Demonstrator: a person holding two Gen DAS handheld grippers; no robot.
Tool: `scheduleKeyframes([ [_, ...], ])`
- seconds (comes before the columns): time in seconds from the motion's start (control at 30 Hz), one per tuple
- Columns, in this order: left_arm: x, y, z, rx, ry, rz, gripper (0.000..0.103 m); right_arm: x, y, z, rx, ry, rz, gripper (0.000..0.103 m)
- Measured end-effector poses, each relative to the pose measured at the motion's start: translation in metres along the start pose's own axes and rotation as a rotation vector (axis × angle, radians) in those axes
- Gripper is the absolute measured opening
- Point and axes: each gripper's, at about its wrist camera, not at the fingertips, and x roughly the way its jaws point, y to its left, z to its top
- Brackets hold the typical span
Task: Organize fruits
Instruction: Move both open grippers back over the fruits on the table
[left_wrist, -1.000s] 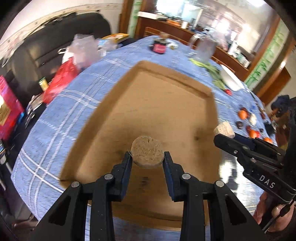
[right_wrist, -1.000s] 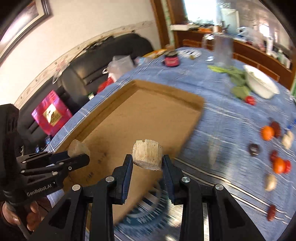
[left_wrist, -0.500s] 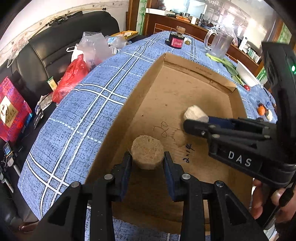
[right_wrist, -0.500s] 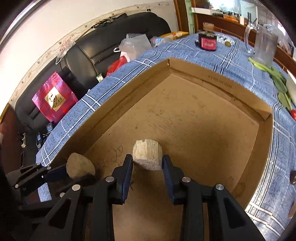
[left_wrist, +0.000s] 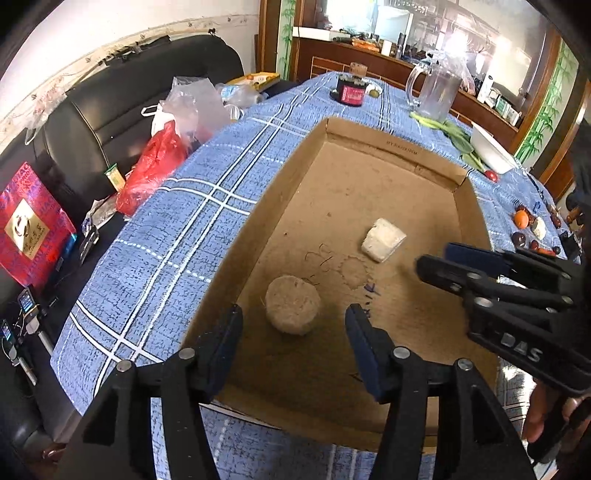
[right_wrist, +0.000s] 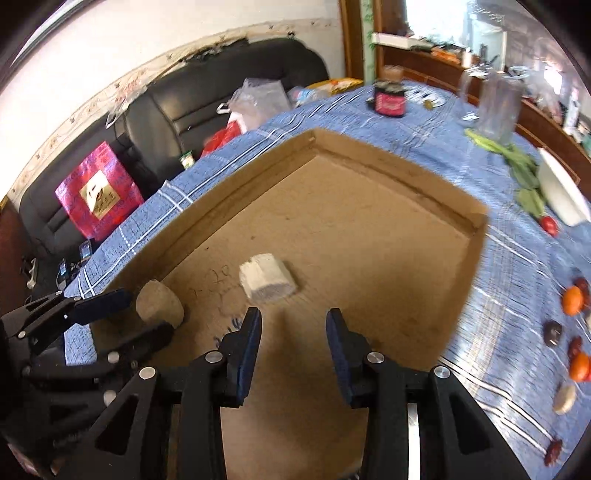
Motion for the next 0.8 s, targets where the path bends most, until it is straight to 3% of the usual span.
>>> scheduleKeyframes([
  [0.07,-0.006,-0.006,0.001,0.003,-0.021,0.003,0.057,-0.017,-0.007,-0.007,0.023,-0.032,-0.010,0.047],
  [0.13,-0.011,-0.014,0.001,0.013,-0.037,0.007,0.057,-0.032,-0.014,-0.014,0.038,-0.057,-0.027,0.064],
  [0.17,-0.014,-0.020,0.002,0.022,-0.045,0.005,0.057,-0.042,-0.019,-0.020,0.043,-0.072,-0.040,0.066],
  [0.33,-0.024,-0.065,0.006,0.094,-0.081,-0.024,0.060,-0.080,-0.044,-0.040,0.074,-0.115,-0.089,0.067],
  [0.4,-0.027,-0.085,0.006,0.126,-0.094,-0.043,0.065,-0.097,-0.060,-0.051,0.110,-0.133,-0.111,0.076],
  [0.5,-0.033,-0.117,0.005,0.174,-0.112,-0.081,0.068,-0.120,-0.085,-0.070,0.170,-0.157,-0.224,0.088],
  [0.67,-0.036,-0.169,-0.002,0.255,-0.120,-0.131,0.077,-0.158,-0.128,-0.102,0.268,-0.174,-0.363,0.093],
  [0.8,-0.031,-0.204,-0.011,0.297,-0.091,-0.171,0.081,-0.183,-0.162,-0.135,0.343,-0.173,-0.410,0.096],
])
